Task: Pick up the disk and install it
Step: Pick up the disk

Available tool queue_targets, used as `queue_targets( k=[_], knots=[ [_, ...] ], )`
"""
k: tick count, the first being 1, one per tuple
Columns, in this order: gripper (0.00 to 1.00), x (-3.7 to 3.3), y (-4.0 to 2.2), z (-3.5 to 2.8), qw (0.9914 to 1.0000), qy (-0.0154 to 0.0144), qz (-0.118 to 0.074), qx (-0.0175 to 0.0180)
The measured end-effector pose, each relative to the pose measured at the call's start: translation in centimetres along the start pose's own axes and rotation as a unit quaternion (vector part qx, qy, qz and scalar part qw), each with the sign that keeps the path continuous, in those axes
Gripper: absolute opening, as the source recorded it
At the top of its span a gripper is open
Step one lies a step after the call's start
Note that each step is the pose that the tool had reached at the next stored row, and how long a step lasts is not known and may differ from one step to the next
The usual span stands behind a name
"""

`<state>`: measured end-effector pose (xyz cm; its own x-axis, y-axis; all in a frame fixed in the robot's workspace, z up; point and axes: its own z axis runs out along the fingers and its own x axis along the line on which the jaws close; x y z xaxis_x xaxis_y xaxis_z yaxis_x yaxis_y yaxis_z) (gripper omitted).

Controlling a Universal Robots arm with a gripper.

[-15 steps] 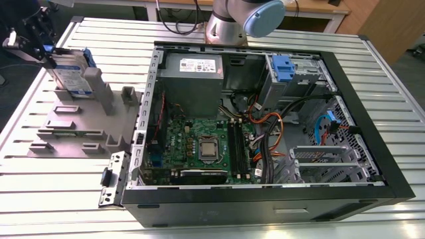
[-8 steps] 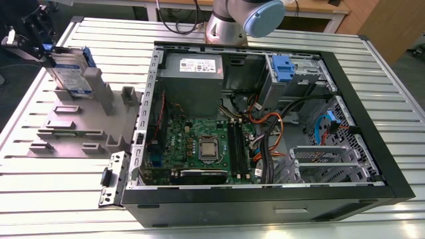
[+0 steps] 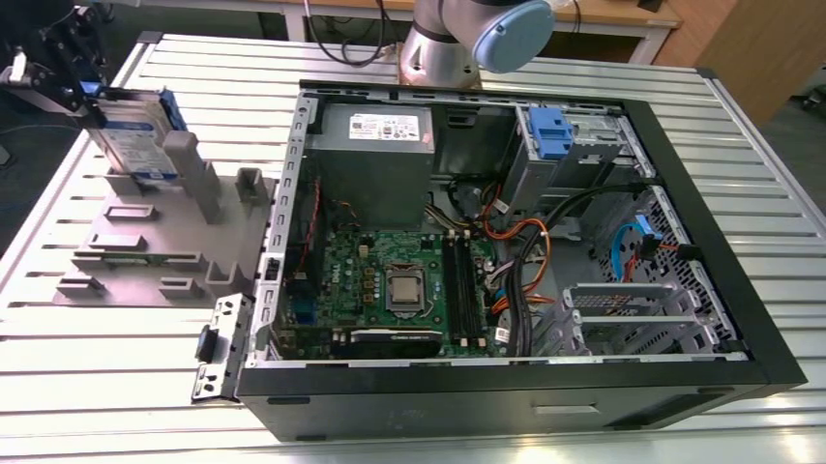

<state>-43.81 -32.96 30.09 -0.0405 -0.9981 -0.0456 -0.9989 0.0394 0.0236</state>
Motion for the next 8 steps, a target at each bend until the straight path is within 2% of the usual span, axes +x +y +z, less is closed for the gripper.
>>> queue_targets(
  k=[8],
  knots=[
    [0.37,-0.02,0.01,-0.44,1.00000,0.0000,0.000,0.0000]
  ],
)
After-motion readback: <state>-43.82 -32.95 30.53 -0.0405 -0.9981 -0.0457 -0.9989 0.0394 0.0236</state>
